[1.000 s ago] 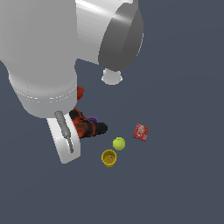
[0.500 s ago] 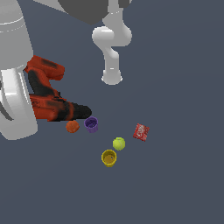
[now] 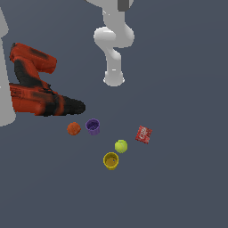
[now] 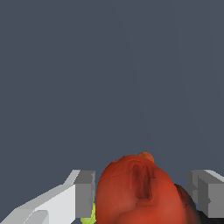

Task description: Pick up a designated object from a clutter of objects.

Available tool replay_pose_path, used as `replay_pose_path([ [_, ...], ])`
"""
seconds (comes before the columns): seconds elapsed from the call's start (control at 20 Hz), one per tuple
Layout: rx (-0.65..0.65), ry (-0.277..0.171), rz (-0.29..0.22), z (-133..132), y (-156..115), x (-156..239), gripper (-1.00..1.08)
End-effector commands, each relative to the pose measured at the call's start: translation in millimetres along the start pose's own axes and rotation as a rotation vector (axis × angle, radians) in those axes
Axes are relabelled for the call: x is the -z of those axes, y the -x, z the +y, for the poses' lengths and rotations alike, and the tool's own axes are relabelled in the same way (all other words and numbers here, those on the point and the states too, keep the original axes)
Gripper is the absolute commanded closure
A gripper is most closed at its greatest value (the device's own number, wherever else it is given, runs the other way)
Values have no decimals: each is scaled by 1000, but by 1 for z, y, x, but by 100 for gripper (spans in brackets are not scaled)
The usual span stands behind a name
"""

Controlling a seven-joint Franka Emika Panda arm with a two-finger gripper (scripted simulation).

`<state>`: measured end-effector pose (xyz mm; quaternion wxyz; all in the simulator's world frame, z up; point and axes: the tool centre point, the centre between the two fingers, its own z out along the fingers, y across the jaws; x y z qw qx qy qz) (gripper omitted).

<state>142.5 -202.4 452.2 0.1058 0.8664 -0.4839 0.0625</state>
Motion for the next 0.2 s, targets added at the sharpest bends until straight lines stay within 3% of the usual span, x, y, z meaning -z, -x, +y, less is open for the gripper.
replay_pose_path([
  [0.0,-1,-4,5,2,-3,6,108],
  [0.15,-1,-4,5,2,-3,7,108],
])
